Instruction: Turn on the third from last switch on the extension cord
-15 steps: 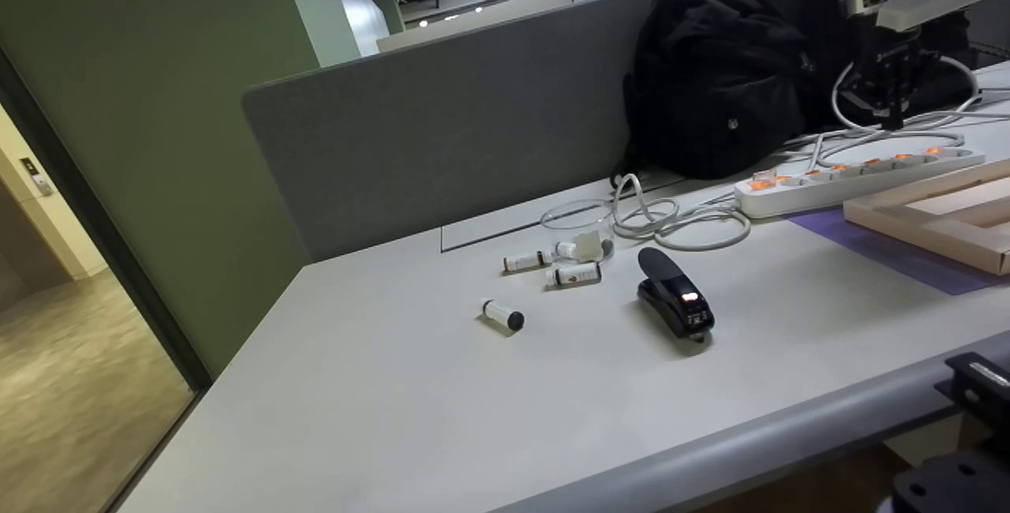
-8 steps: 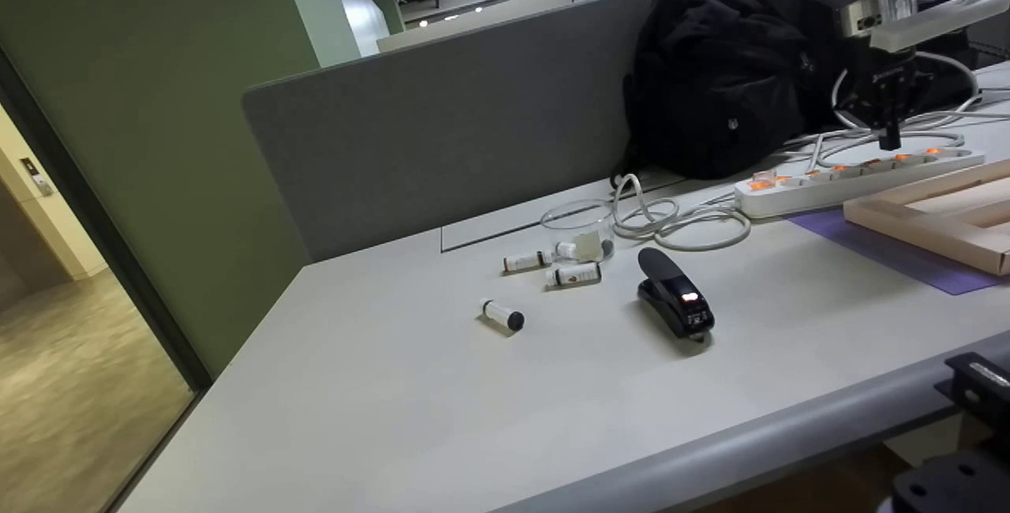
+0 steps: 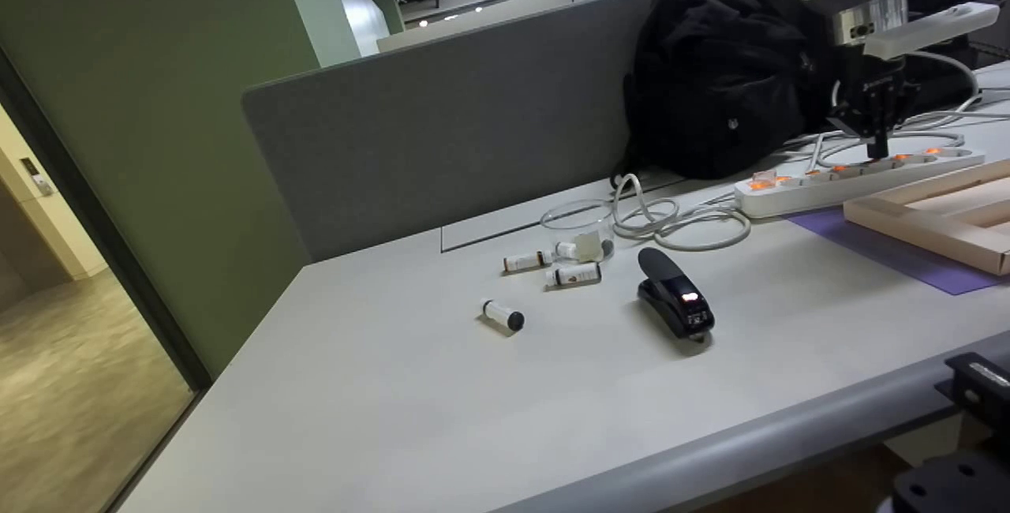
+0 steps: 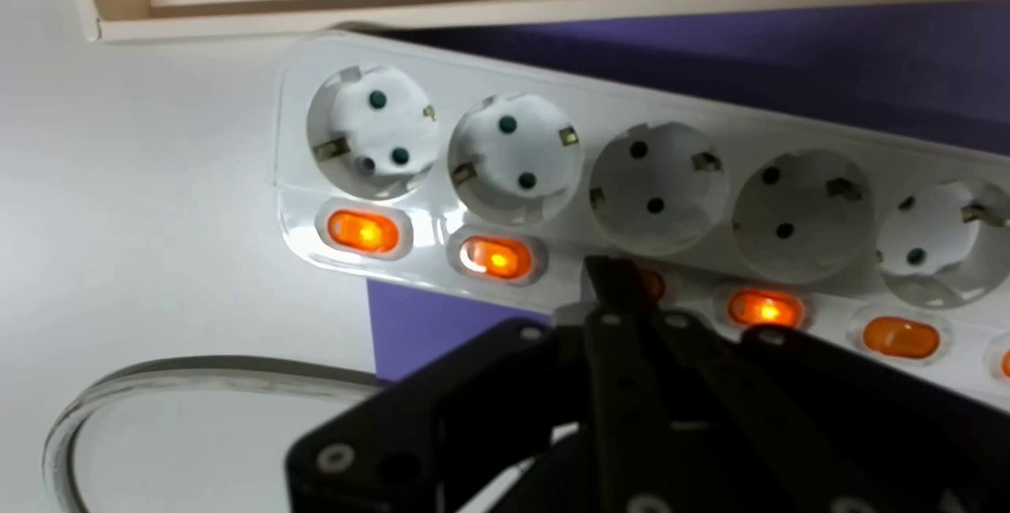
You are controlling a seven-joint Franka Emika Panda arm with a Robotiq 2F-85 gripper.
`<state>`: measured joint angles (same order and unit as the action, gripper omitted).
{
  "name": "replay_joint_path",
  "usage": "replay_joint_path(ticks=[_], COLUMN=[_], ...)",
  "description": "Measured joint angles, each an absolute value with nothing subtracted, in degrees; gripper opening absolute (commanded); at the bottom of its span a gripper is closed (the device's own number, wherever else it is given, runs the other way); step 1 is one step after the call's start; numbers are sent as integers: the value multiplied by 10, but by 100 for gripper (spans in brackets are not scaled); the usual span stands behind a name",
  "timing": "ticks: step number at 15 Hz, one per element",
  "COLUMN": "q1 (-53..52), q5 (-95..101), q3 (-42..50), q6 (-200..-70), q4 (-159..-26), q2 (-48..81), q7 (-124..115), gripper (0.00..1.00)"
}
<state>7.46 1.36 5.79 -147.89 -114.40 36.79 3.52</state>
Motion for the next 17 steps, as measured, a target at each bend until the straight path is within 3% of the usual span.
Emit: replay_joint_path(ticks=[13,14,15,16,17], q1=[110,116,120,121,121], q5=[-42,-56,-64,-68,-68], q3=[36,28,23,21,21], q6=[-1419,-1392,-1357,-1312,-1293], q4=[-1095,-1083,-1072,-1061,-1058], q2=[375,361,341,319,301], q7=[67,75,81,84,84], gripper=[0,26,27,8,15])
